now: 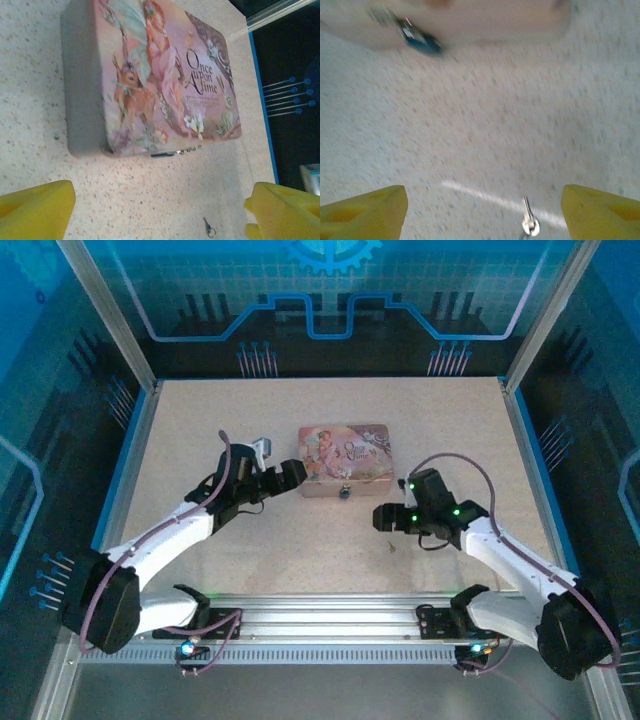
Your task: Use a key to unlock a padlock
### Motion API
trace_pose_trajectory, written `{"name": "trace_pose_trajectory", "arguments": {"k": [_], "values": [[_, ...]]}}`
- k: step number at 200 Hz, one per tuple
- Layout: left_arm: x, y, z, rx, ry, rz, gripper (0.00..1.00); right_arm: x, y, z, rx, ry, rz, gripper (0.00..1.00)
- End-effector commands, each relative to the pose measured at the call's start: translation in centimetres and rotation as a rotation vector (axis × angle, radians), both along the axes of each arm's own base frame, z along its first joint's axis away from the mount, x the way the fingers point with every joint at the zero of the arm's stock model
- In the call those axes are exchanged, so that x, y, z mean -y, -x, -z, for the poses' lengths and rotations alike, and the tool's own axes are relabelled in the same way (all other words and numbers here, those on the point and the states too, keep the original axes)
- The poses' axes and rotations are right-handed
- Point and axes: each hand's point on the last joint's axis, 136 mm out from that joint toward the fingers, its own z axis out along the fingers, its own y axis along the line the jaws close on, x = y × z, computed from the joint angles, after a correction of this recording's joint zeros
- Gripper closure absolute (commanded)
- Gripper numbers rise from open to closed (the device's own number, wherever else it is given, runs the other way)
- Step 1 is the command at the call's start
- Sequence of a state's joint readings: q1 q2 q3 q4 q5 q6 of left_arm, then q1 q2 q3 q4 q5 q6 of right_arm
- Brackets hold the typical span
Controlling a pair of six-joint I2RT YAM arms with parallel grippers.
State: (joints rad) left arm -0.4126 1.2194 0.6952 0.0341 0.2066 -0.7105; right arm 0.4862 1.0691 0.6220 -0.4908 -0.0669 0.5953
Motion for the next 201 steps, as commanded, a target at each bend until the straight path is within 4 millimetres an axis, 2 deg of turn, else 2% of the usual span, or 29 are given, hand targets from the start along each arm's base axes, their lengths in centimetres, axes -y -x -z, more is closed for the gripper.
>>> {"name": "trace_pose_trajectory", "arguments": {"k": [1,25,46,114,201], "values": [[0.2,1.8,0.8,-0.043,0.032,0.007,0.08,1.4,3.3,2.4,-0.125,0.079,0.080,0.19],[-0.6,2.8,1.2,-0.044,0.017,-0.010,0.08,2.1,4.4,3.1,-0.151,0.118,0.104,0.22],[-1.3,3.6,1.4,-0.038,-0.003,-0.019,0.08,1.8,4.9,3.6,-0.171,0.098,0.120,0.26],[-1.6,4.0,1.5,-0.034,-0.021,-0.014,0.07,0.1,3.7,4.8,-0.206,0.099,0.207,0.49],[-1.5,3.9,1.8,-0.036,-0.025,-0.010,0.07,0.4,3.4,5.8,-0.237,0.148,0.245,0.67]]}}
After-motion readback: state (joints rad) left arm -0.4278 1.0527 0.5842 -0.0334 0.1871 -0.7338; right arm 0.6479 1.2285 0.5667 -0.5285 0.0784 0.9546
